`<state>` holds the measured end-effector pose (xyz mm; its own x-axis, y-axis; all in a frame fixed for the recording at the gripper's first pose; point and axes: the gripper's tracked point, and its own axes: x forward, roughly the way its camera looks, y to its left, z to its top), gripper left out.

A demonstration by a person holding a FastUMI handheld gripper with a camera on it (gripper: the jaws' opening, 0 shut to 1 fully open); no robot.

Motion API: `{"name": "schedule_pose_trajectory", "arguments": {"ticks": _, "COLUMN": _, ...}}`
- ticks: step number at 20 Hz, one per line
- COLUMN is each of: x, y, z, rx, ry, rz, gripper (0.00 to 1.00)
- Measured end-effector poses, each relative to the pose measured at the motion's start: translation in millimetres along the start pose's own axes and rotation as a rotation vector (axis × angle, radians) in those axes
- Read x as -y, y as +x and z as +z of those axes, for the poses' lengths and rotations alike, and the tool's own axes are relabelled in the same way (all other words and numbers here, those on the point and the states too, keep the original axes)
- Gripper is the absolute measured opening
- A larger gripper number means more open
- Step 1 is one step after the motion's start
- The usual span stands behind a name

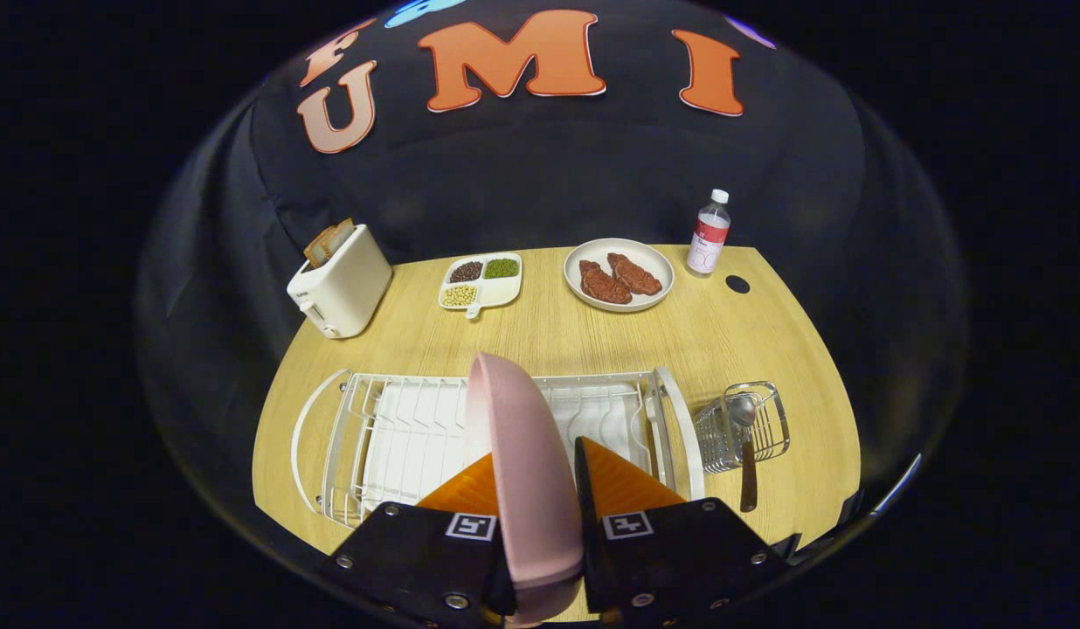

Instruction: Take the plate from the dish rack, then take the spoon from the basket and place it into the plate.

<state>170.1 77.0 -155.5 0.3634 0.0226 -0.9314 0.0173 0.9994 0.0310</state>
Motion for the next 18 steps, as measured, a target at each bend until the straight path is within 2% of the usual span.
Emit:
{"name": "schedule_pose_trajectory", "arguments": {"ticks": 7, "x": -1.7, "y": -29.0, "z": -42.5, "rx": 0.0, "ry": 0.017, "rz": 0.092, "gripper": 0.3}}
{"name": "schedule_pose_trajectory", "arguments": {"ticks": 15, "x": 1.3, "y": -50.1, "z": -97.3, "rx": -0.046, "ry": 0.095, "rz": 0.226, "gripper": 0.3}}
{"name": "schedule_pose_trajectory", "arguments": {"ticks": 18, "x": 9.3, "y": -54.6, "z": -108.0, "rx": -0.036, "ry": 0.097, "rz": 0.24, "gripper": 0.3}}
